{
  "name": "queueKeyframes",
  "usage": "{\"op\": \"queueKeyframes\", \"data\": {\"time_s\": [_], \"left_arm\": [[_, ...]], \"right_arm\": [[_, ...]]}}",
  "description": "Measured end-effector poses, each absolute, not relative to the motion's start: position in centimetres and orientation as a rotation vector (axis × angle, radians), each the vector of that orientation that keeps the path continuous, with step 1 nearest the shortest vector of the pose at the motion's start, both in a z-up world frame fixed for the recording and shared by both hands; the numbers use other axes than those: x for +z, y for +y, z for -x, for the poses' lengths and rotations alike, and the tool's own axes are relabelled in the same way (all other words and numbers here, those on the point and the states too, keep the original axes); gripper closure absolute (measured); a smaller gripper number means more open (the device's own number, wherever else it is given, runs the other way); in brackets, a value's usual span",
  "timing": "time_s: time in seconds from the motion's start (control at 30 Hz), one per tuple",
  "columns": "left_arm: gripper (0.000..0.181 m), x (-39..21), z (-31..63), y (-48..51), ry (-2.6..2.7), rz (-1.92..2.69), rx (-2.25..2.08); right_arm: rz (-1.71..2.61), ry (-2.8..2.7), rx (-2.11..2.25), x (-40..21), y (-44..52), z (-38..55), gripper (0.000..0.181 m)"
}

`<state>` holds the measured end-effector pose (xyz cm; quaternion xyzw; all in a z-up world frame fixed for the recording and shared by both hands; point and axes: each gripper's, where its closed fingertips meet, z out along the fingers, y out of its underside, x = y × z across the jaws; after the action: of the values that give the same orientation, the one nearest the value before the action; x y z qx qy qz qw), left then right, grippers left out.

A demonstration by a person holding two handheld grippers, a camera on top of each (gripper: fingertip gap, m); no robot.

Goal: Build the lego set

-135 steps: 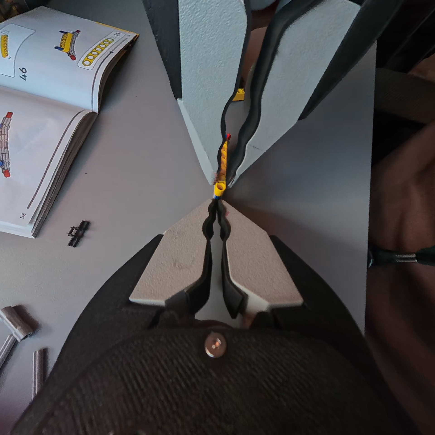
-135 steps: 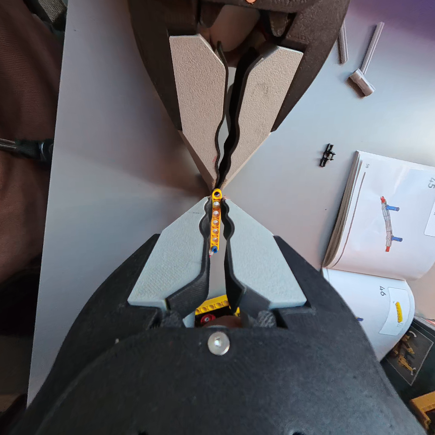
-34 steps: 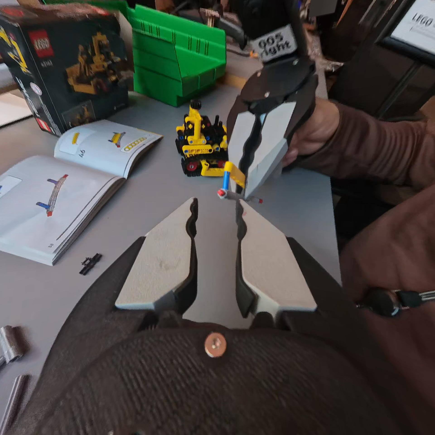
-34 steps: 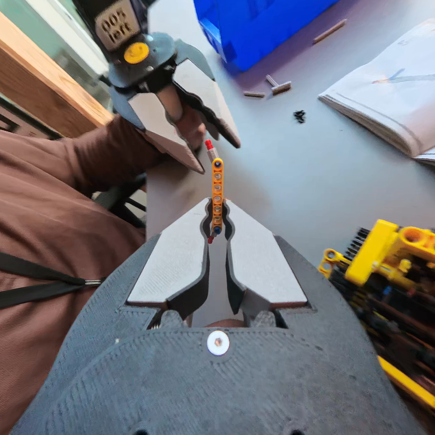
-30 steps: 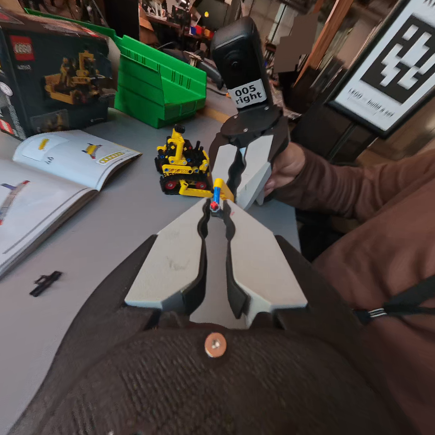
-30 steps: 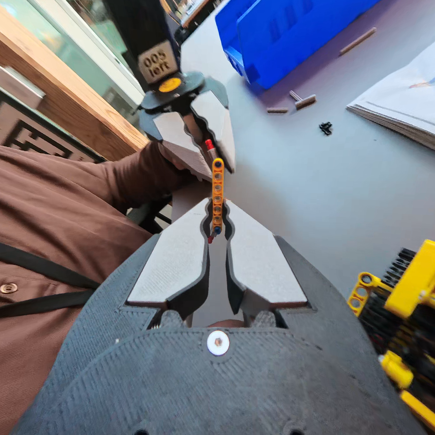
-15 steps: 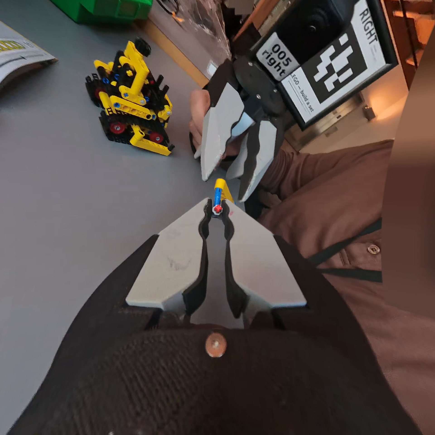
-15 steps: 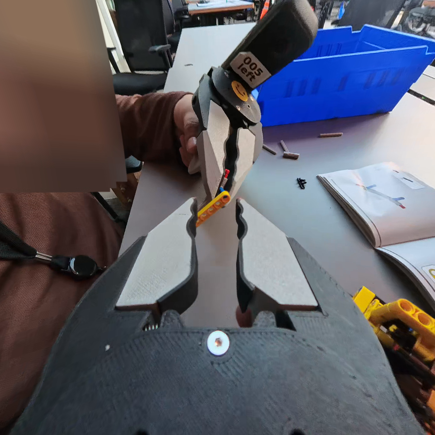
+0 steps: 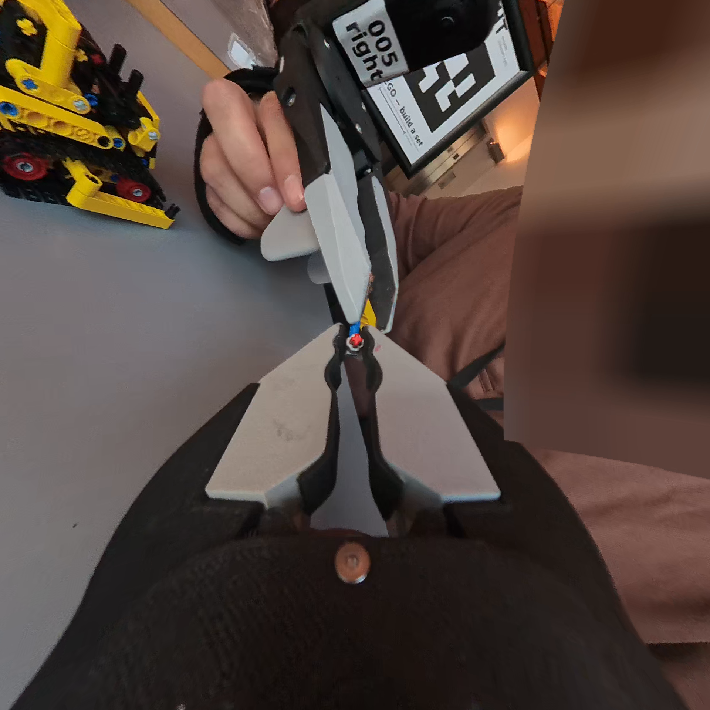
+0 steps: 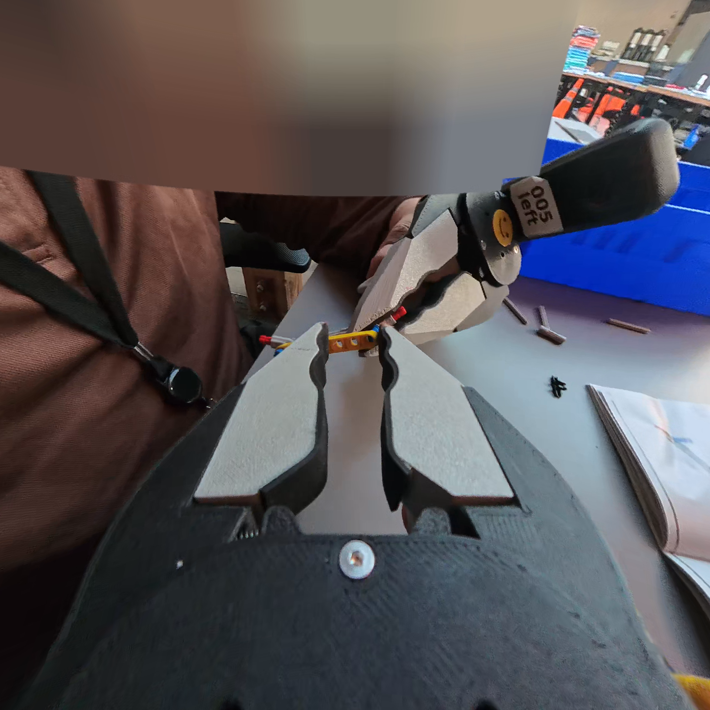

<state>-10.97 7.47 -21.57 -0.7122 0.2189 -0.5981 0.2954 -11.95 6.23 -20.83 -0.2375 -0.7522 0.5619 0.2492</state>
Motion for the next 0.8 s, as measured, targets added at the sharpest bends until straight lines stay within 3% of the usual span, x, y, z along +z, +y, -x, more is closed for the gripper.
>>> {"op": "queueKeyframes", "data": {"time_s": [0.1,0.2,0.33,0.5,0.53,0.6,0.8], "left_arm": [[0.177,-21.4,10.9,7.3,0.585,1.879,-1.607],[0.177,-21.5,10.7,7.2,0.598,1.883,-1.596],[0.177,-21.5,10.9,7.6,0.566,1.882,-1.593],[0.177,-21.2,12.9,9.8,0.495,1.841,-1.326],[0.177,-21.1,13.7,10.4,0.457,1.826,-1.259],[0.177,-20.7,14.9,11.1,0.394,1.797,-1.176],[0.177,-20.9,15.2,11.9,0.386,1.798,-1.004]], "right_arm": [[0.606,-2.06,1.55,-20.6,5.9,12.0,0.161],[0.581,-2.066,1.52,-20.8,6.1,12.1,0.174],[0.613,-2.052,1.504,-20.7,6.5,12.3,0.175],[0.996,-1.905,1.513,-20.5,10.2,13.9,0.139],[1.102,-1.876,1.551,-20.6,10.8,14.1,0.138],[1.213,-1.862,1.624,-21.0,11.0,13.9,0.159],[1.302,-1.841,1.642,-21.8,10.7,14.7,0.171]]}}
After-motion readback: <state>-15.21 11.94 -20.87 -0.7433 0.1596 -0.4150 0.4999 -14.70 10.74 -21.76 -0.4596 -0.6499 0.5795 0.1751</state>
